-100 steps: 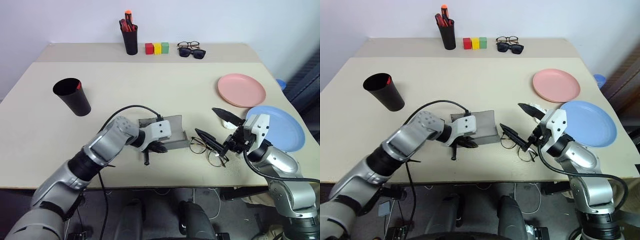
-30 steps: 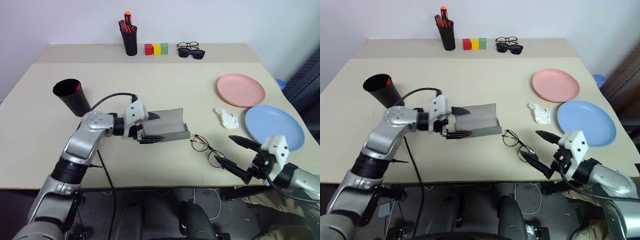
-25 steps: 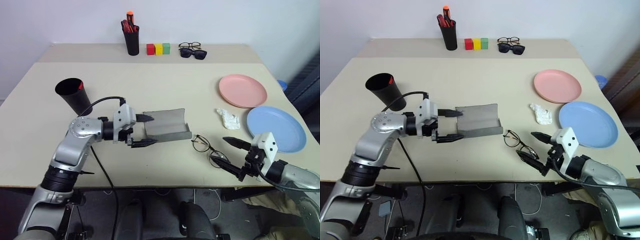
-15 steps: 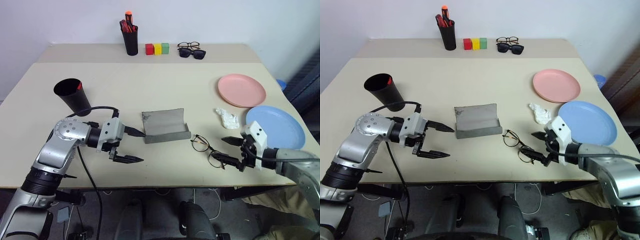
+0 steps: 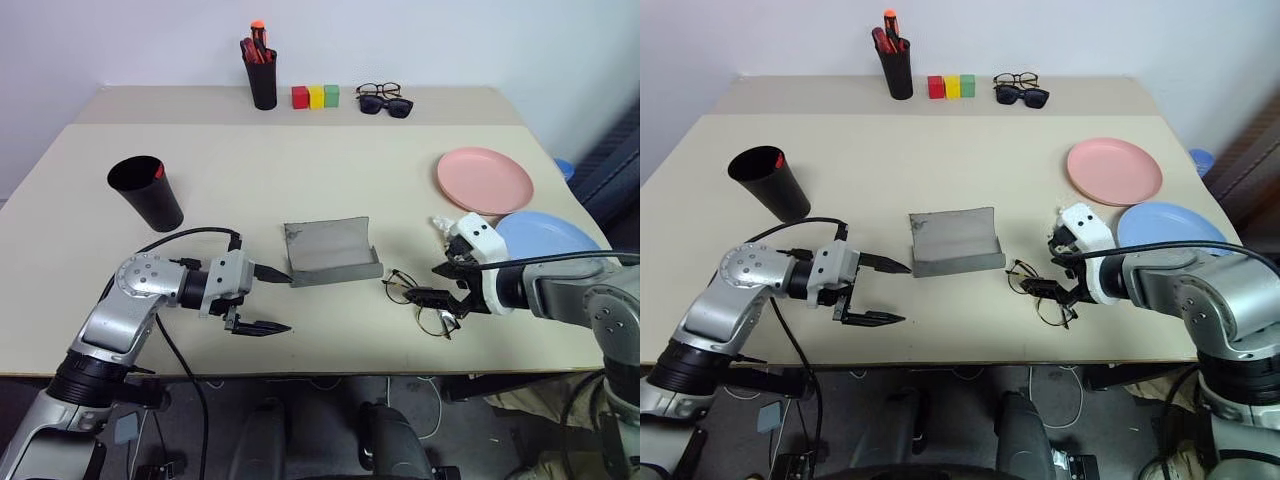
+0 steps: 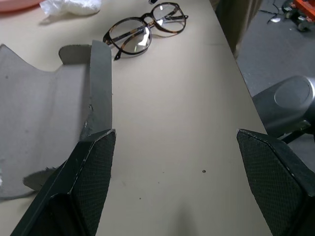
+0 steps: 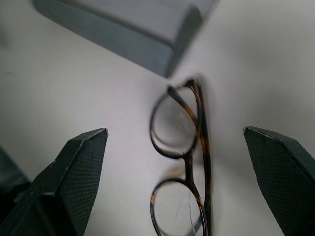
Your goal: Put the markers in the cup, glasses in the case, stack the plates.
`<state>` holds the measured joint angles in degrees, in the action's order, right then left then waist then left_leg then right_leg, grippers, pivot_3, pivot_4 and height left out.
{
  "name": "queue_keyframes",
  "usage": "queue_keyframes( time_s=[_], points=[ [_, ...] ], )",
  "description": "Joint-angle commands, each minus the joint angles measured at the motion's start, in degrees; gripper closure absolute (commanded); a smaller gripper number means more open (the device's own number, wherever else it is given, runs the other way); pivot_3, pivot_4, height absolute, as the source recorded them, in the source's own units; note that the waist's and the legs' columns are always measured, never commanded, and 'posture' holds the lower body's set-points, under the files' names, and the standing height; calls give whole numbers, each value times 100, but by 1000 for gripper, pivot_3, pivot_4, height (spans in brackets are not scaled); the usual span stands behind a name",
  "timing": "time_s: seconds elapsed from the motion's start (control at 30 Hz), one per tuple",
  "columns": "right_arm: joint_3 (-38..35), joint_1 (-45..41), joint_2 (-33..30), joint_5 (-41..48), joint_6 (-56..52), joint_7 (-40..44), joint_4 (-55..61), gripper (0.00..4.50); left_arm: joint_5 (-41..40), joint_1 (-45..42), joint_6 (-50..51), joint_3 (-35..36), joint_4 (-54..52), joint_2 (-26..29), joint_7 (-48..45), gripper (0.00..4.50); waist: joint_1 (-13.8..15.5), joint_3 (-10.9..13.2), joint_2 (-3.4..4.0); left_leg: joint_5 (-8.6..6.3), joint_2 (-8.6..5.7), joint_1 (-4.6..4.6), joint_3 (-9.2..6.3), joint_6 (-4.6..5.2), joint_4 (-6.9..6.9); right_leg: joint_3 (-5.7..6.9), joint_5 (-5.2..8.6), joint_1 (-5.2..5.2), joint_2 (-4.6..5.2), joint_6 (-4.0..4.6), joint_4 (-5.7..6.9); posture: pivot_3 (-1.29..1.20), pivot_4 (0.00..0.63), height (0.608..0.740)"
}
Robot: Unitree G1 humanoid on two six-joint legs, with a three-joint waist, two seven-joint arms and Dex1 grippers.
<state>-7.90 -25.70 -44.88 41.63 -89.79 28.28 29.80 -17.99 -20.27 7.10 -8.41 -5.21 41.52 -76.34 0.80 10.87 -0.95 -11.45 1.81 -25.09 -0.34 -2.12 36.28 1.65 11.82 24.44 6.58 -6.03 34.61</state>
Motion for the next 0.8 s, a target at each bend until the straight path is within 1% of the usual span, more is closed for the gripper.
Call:
queue_keyframes(
  time_s=[0.03, 0.33, 0.77, 0.8],
  points=[
    [-126, 61, 113, -157, -261, -361, 252, 0, 8, 46, -113, 20, -184, -22, 82, 506, -7, 0, 0, 0, 0, -1, 0, 0, 0, 0, -1, 1, 0, 0, 1, 0, 150, 740],
    [-3, 204, 36, -274, -180, -415, 112, 0, 16, 53, -63, -2, -216, -1, 163, 506, -15, 0, 1, 0, 0, 0, 0, 1, -1, 1, -1, 3, -1, 0, 3, 0, 150, 740],
    [212, 328, 207, -398, 109, -365, -71, 0, -47, 180, 260, 68, -582, 108, 276, 506, -14, 0, 1, 0, 1, 0, -1, 1, -1, 1, 0, 4, -1, 0, 2, 0, 150, 740],
    [227, 333, 219, -404, 137, -367, -94, 255, -61, 201, 299, 89, -620, 128, 290, 459, -15, 0, 1, 0, 1, -1, -1, 1, -1, 1, 0, 4, -1, 0, 1, 0, 150, 740]
  ],
)
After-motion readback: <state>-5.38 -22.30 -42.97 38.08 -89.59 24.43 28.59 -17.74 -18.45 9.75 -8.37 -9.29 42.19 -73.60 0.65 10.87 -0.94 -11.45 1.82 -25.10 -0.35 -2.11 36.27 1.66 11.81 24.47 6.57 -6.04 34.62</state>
